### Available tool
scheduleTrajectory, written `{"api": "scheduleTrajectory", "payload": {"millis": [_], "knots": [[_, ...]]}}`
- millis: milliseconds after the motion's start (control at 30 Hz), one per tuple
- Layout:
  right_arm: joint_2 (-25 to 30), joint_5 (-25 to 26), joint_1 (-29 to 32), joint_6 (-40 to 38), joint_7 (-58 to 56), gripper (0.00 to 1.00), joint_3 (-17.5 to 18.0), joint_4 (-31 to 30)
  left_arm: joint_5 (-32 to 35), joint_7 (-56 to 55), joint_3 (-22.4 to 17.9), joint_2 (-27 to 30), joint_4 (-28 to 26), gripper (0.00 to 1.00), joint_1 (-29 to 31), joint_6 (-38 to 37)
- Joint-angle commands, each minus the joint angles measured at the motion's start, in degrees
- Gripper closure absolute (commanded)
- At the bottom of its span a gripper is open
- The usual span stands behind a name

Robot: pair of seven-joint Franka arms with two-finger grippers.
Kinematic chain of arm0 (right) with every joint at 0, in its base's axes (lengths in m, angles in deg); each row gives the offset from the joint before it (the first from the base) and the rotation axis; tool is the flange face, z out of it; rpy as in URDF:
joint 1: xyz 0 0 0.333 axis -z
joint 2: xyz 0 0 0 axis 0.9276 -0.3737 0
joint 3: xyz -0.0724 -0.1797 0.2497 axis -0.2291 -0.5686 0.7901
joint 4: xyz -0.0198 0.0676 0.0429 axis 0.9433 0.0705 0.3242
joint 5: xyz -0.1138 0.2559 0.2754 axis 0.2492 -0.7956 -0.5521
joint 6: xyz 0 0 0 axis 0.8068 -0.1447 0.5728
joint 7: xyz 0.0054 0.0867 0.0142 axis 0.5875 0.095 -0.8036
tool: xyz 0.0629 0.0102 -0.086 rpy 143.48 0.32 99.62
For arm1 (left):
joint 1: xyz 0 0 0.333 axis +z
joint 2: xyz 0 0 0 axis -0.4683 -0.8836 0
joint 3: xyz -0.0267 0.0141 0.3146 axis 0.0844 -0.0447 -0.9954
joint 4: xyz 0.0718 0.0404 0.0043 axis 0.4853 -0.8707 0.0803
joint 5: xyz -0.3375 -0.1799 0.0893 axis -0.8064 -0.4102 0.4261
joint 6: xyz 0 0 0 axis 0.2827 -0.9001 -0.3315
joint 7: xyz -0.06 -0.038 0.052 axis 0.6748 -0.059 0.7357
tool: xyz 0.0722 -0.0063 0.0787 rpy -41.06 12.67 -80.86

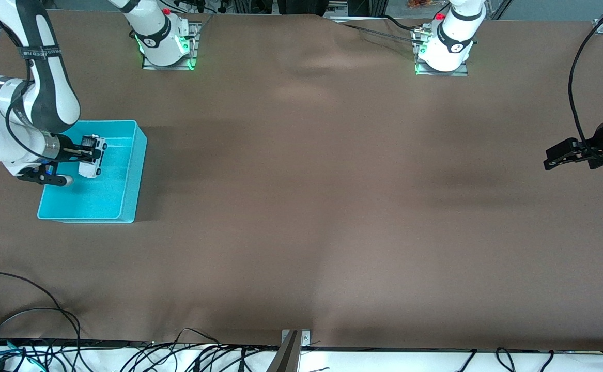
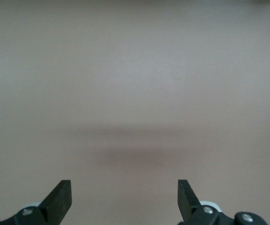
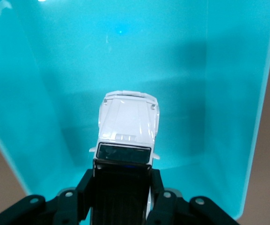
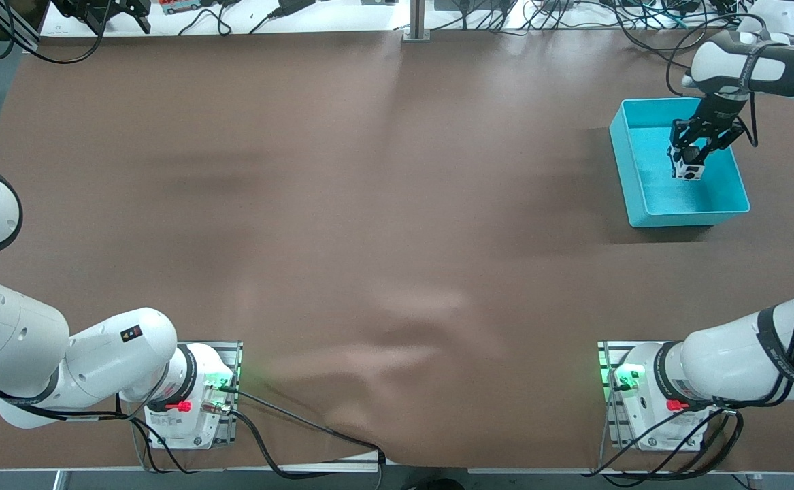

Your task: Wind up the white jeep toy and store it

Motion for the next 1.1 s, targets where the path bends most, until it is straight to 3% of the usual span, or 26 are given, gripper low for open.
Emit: {"api": "scheduleTrajectory", "payload": {"millis": [0, 133, 400, 533, 633, 733, 767, 933, 1067], "knots": [[-0.10, 0.72, 2.33, 8.83, -2.90, 0.75, 0.28, -5.45, -1.00, 1.04, 0.45, 1.19, -1.03, 0.00, 0.47, -0.57], [-0.89, 0.72, 2.59, 14.02, -2.91, 0.75, 0.28, -8.35, -1.00, 1.04, 0.45, 1.19, -0.94, 0.00, 0.47, -0.57], [-3.09, 0.72, 2.68, 17.36, -2.91, 0.75, 0.28, -9.67, -1.00, 1.04, 0.45, 1.19, -1.03, 0.00, 0.47, -0.57], [-4.14, 0.81, 2.68, 21.67, -2.91, 0.70, 0.28, -11.60, -1.00, 1.04, 0.45, 1.19, -1.03, 0.00, 0.47, -0.57], [-4.23, 0.81, 2.68, 22.21, -2.91, 0.56, 0.28, -12.05, -1.00, 1.04, 0.45, 1.19, -1.03, 0.00, 0.47, -0.57], [-3.88, 0.81, 2.68, 21.86, -2.73, 0.22, 0.37, -12.05, -1.00, 1.04, 0.45, 1.19, -1.03, 0.00, 0.47, -0.57], [-3.62, 0.81, 2.60, 21.68, -2.38, 0.16, 0.37, -12.05, -1.00, 1.04, 0.45, 1.19, -1.03, 0.00, 0.47, -0.57], [-1.52, 0.72, 2.60, 17.56, -1.94, 0.00, 0.46, -11.87, -1.00, 1.04, 0.45, 1.19, -1.03, 0.00, 0.47, -0.57], [0.94, 0.63, 2.60, 14.39, -1.85, 0.00, 0.37, -11.52, -1.00, 1.04, 0.45, 1.19, -1.03, 0.00, 0.47, -0.57]]}}
